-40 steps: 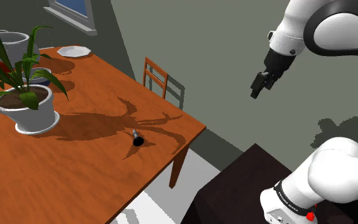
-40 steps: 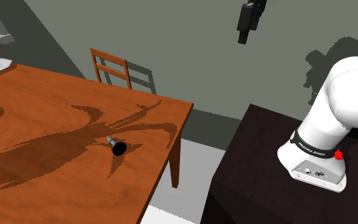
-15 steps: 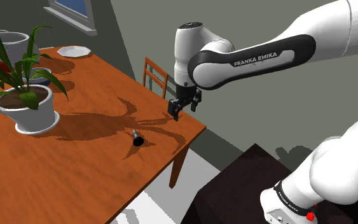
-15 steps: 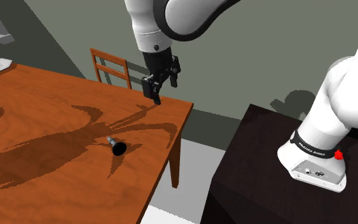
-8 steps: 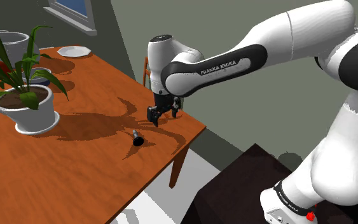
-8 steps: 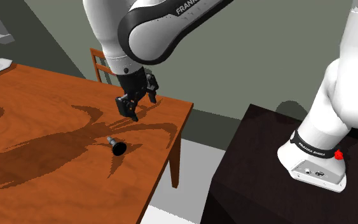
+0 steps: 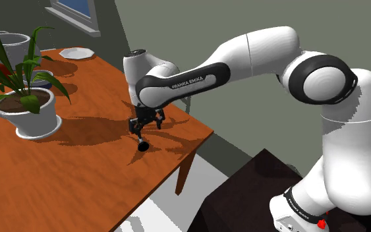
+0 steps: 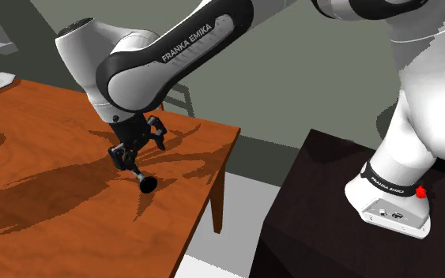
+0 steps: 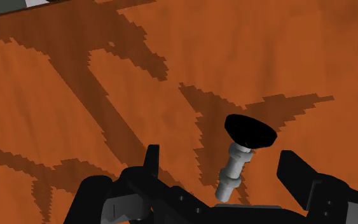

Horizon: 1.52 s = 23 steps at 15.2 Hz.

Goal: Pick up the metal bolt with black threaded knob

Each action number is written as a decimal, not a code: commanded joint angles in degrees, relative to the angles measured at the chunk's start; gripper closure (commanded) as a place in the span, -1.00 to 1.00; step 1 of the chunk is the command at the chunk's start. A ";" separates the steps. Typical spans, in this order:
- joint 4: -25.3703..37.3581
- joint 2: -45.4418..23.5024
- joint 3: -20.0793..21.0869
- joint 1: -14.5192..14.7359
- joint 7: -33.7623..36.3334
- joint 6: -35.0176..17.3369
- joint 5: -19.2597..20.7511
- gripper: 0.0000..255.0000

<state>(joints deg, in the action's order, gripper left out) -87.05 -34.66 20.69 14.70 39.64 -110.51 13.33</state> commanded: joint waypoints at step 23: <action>9.19 -10.86 -1.28 3.34 1.35 -1.04 1.81 1.00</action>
<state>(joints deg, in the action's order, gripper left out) -77.98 -45.67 19.37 18.02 41.01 -111.82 15.19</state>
